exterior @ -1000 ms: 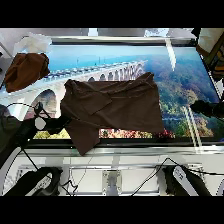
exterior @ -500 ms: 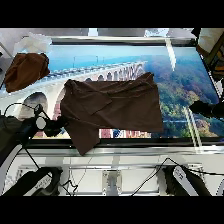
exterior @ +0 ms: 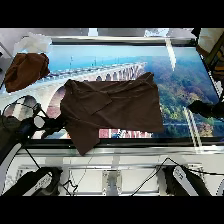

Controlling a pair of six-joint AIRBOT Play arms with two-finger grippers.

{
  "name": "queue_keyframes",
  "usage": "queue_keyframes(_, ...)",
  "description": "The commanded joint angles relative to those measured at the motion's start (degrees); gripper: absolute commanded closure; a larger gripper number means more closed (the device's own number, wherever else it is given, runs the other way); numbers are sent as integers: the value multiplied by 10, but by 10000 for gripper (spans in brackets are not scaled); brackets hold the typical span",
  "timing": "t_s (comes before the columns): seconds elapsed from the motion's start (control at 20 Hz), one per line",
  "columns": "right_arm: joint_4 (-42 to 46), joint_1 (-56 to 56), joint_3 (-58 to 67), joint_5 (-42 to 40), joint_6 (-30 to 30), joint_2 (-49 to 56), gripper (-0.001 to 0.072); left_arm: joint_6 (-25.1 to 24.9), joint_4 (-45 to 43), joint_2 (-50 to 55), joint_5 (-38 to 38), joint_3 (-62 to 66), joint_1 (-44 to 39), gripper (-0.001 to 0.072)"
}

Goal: Fold the shirts.

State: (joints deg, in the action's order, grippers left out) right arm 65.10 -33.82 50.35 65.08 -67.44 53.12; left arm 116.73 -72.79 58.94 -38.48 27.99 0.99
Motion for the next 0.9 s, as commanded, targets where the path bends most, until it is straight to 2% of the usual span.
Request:
queue_keyframes(0.0,-2,0,0,7,0,-1,325,-33,41,5,-6,0,1,520)
queue_keyframes(0.05,-2,0,0,9,0,-2,325,-32,43,5,-5,0,1,686)
queue_keyframes(0.15,0,0,0,34,-5,-3,325,-33,47,5,-4,0,1,695)
queue_keyframes(0.3,47,0,-21,135,-24,-3,324,-62,71,5,-4,0,1,694)
queue_keyframes(0.4,45,0,-78,129,-48,-3,323,-86,90,5,-7,0,1,695)
queue_keyframes(0.5,-9,5,-136,120,-35,-3,323,-104,104,5,-17,0,1,695)
queue_keyframes(0.6,-35,7,-176,112,-17,-3,324,-110,104,5,-25,0,1,695)
queue_keyframes(0.85,-75,7,-222,60,-16,-1,324,-116,105,5,-32,1,1,694)
